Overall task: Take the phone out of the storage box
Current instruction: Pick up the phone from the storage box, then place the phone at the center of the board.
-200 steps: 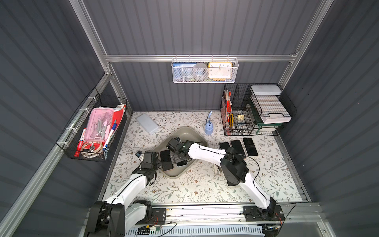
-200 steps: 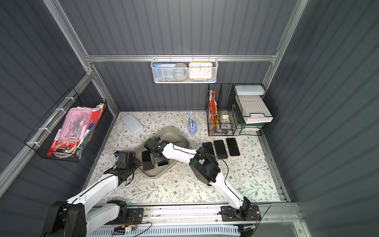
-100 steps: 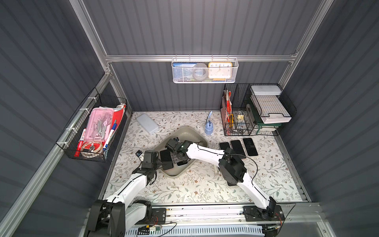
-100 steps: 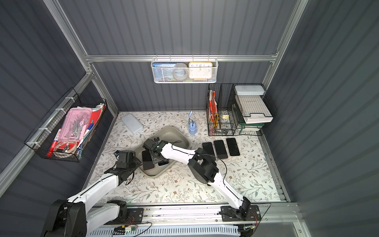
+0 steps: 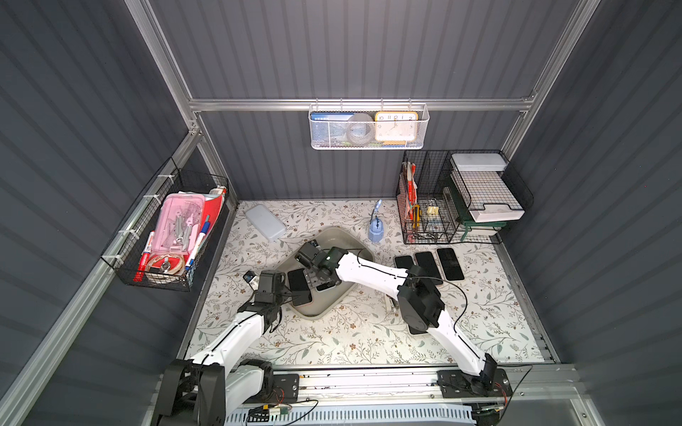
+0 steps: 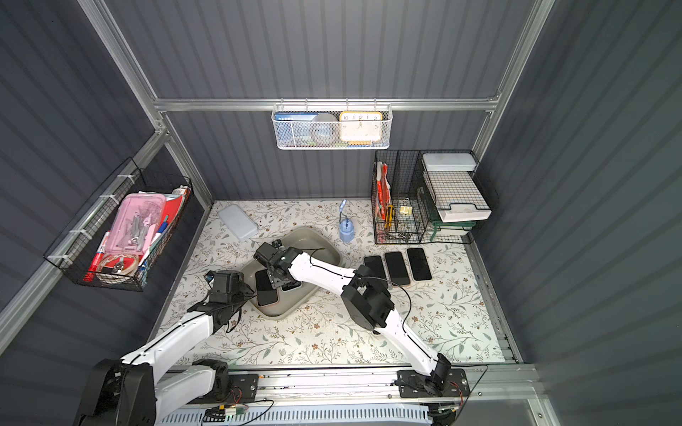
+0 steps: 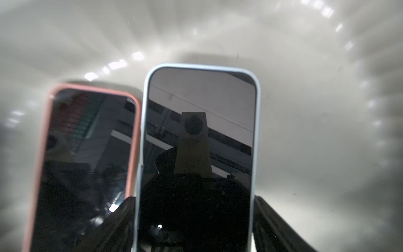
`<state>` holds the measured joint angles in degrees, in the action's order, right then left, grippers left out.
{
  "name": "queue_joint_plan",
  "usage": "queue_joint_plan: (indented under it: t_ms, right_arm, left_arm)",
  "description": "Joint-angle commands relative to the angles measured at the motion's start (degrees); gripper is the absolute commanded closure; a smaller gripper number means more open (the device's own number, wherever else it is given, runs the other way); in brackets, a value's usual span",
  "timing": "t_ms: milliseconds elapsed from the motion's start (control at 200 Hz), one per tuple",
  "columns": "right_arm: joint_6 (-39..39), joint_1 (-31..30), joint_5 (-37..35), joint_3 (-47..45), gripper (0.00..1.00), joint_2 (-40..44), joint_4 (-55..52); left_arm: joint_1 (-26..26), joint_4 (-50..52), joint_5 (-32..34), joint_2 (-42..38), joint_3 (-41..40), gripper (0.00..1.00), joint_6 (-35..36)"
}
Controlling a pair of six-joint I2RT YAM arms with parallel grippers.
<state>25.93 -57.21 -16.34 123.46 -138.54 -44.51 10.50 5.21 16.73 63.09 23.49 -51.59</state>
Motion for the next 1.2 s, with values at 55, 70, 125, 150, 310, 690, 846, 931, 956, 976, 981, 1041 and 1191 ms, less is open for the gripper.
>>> queue_joint_plan:
  t_ms: [55, 70, 125, 150, 310, 690, 846, 931, 956, 976, 981, 1041, 1191]
  right_arm:
    - [-2.51, 1.93, -2.27, 0.94, 0.41, 8.42, 0.09]
    - [-2.47, 2.08, -2.33, 0.42, 0.41, 9.05, 0.09]
    - [-2.14, 3.07, -2.16, -2.41, 0.41, 11.69, 0.02]
    - [-2.12, 3.42, -2.14, -4.18, 0.41, 12.99, 0.21]
    - [-1.94, 7.2, -1.42, -20.55, 0.41, 24.08, 3.44]
    - [-9.36, 27.95, 4.81, -52.96, 0.41, 47.17, 6.61]
    - [-15.37, 36.72, 5.67, -58.51, 0.41, 50.71, 6.64]
    - [-17.1, 39.22, 6.76, -60.26, 0.41, 51.96, 5.53]
    - [-17.13, 39.51, 6.52, -60.65, 0.41, 52.51, 5.16]
    - [-17.01, 39.62, 6.59, -61.16, 0.41, 52.9, 4.82]
    - [-16.99, 39.63, 6.63, -61.28, 0.41, 52.96, 4.71]
    - [-16.06, 39.67, 7.43, -63.04, 0.41, 54.49, 4.54]
    - [-13.8, 39.68, 8.2, -68.11, 0.42, 58.38, 2.54]
  left_arm:
    - [-0.22, 1.97, 1.34, -2.13, -0.48, 0.41, -0.16]
    - [-0.22, 2.07, 1.37, -2.17, -0.46, 0.4, -0.12]
    - [-0.22, 2.3, 1.38, -2.28, -0.24, 0.4, 0.04]
    - [-0.22, 2.34, 1.34, -2.34, -0.16, 0.39, 0.19]
    - [-0.22, 2.61, 0.94, -1.71, -0.12, 0.4, 1.14]
    - [-0.22, 2.22, -0.79, -0.97, 0.54, 0.43, 3.32]
    - [-0.21, 1.7, -1.57, -0.03, 0.86, 0.43, 4.02]
    - [-0.17, 1.55, -1.58, 0.02, 0.76, 0.43, 4.05]
    - [-0.22, 1.55, -1.67, -0.05, 0.77, 0.43, 4.04]
    - [-0.2, 1.49, -1.66, -0.03, 0.77, 0.44, 4.04]
    - [-0.21, 1.48, -1.68, -0.05, 0.77, 0.44, 4.09]
    - [-0.21, 1.47, -1.72, -0.15, 0.68, 0.44, 4.17]
    - [-0.22, 1.47, -2.13, -0.37, 0.68, 0.45, 4.48]
